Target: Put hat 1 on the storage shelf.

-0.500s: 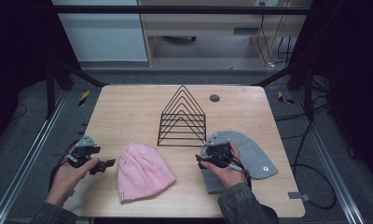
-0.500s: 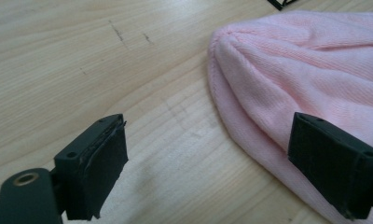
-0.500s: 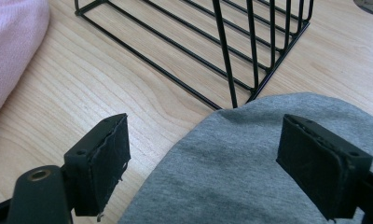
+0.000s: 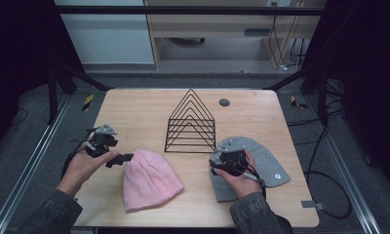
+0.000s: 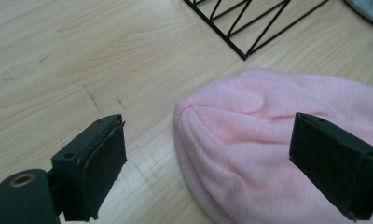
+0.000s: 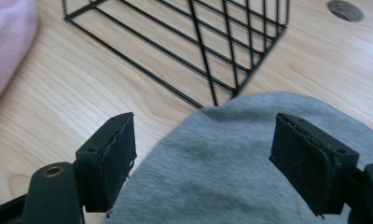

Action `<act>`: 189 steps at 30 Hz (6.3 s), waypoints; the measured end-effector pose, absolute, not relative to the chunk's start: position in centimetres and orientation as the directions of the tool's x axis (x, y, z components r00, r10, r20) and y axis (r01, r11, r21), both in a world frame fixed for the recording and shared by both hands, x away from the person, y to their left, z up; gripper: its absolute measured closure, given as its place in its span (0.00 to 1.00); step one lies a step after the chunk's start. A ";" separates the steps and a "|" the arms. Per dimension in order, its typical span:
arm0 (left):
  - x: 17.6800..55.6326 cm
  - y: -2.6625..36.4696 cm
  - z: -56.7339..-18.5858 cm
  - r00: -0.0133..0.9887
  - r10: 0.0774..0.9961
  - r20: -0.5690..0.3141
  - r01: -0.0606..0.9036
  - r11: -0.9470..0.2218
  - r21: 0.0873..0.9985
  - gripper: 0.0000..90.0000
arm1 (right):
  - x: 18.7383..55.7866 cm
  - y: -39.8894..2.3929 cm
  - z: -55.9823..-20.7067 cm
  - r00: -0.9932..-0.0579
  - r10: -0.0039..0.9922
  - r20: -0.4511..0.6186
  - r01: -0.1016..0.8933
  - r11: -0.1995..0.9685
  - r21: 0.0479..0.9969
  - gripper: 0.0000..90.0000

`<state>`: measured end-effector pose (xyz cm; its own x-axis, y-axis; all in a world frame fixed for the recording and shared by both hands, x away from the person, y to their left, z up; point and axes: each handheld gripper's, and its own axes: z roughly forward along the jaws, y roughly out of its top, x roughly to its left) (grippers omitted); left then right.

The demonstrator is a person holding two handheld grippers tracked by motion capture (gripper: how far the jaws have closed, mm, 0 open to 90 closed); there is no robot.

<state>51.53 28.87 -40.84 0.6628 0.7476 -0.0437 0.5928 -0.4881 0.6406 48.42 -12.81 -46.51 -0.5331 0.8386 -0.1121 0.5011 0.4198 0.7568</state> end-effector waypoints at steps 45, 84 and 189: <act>49.8 25.6 -40.7 0.693 0.721 -0.005 0.545 -0.519 0.658 0.87 | 48.7 -13.2 -46.6 -0.519 0.847 -0.116 0.511 0.416 0.752 0.26; 49.6 26.5 -27.4 0.734 0.667 0.125 0.316 -0.499 0.807 0.88 | 48.0 -12.0 -45.8 -0.628 0.773 -0.089 0.441 0.447 0.778 0.41; 60.2 19.7 -19.3 0.791 0.599 0.126 0.195 -0.442 0.876 0.87 | 57.6 -9.5 -32.7 -0.721 0.692 -0.004 0.347 0.366 0.863 0.93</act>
<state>60.23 19.69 -19.27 0.7912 0.5985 0.1256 0.1952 -0.4418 0.8756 57.59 -9.50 -32.69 -0.7215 0.6924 -0.0036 0.3472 0.3663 0.8633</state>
